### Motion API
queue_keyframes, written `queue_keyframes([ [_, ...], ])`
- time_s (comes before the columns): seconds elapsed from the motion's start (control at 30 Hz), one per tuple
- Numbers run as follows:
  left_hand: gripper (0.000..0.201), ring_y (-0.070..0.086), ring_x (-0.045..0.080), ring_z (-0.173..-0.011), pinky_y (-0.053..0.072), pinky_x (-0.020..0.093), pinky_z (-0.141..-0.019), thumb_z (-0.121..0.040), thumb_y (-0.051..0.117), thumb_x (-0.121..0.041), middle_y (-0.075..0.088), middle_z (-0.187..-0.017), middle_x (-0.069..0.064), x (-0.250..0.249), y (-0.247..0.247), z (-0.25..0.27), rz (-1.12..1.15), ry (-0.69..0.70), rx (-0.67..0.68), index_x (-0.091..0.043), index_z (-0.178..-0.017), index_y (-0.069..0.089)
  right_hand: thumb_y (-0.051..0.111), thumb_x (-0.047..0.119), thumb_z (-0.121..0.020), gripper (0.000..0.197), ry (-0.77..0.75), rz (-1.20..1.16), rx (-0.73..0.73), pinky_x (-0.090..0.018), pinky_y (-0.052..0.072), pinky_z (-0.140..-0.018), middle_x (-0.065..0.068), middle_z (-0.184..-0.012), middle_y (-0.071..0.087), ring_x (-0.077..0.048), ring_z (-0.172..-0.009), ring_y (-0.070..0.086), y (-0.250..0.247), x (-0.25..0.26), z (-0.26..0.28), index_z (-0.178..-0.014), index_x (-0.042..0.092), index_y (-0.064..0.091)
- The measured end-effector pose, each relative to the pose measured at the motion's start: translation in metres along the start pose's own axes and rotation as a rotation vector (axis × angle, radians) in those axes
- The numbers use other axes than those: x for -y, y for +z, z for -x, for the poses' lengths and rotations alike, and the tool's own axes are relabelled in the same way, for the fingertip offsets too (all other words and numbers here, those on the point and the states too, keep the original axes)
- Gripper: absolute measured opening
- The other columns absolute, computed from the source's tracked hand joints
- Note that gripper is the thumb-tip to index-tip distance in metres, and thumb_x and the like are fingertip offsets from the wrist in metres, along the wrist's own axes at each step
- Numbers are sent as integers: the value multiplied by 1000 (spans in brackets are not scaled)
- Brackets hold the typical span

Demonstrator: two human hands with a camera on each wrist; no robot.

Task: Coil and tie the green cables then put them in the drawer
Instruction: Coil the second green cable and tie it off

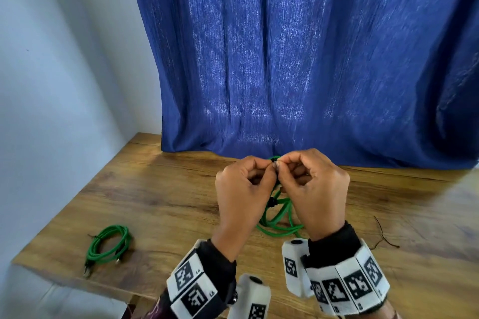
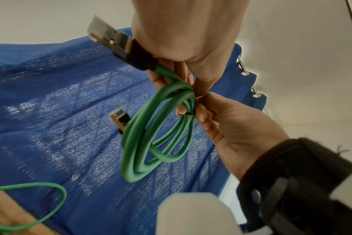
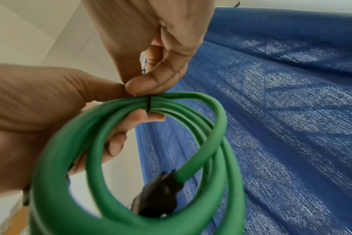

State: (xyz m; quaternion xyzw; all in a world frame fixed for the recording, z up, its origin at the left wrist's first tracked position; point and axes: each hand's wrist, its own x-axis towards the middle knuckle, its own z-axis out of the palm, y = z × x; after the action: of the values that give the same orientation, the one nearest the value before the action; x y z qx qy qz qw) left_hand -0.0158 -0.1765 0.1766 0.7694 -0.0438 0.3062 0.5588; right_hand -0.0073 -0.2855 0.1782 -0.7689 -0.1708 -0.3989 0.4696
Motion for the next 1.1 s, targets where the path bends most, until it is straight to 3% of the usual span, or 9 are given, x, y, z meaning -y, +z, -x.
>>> queue_keyframes([
  [0.27,22,66,-2,-61,55,31,-59,-72,59,-41,72,-68,-11,3,-2,3,3,29,36,-22,-72,71,69,9,-74,4,7,-27,10,-8,45,-52,1,-69,63,-9,-60,58,-1,-1,4,-71,9,67],
  [0.57,20,65,-5,-61,53,26,-58,-73,58,-39,71,-67,-12,4,-5,4,-41,58,73,-24,-71,70,66,11,-78,6,28,-20,9,-13,46,-49,1,-68,63,-6,-49,57,1,-3,8,-71,11,65],
  [0.8,22,66,-4,-63,56,30,-60,-72,57,-39,72,-68,-11,9,-7,1,-53,41,86,-22,-72,70,65,13,-78,6,48,-3,17,-15,47,-50,3,-69,63,-10,-59,59,8,-1,9,-73,10,65],
  [0.9,14,66,-3,-63,56,30,-62,-74,63,-33,72,-68,-11,11,-8,0,-41,-10,84,-22,-73,72,64,14,-79,6,73,-8,32,-19,48,-50,4,-69,62,-10,-56,59,10,-1,9,-73,12,64],
  [1.1,9,67,1,-63,54,19,-62,-78,71,-12,71,-68,-11,14,-11,-3,60,-136,62,-20,-74,73,64,17,-79,6,130,-56,25,-33,53,-51,2,-71,66,-11,-54,62,15,0,8,-74,14,65],
])
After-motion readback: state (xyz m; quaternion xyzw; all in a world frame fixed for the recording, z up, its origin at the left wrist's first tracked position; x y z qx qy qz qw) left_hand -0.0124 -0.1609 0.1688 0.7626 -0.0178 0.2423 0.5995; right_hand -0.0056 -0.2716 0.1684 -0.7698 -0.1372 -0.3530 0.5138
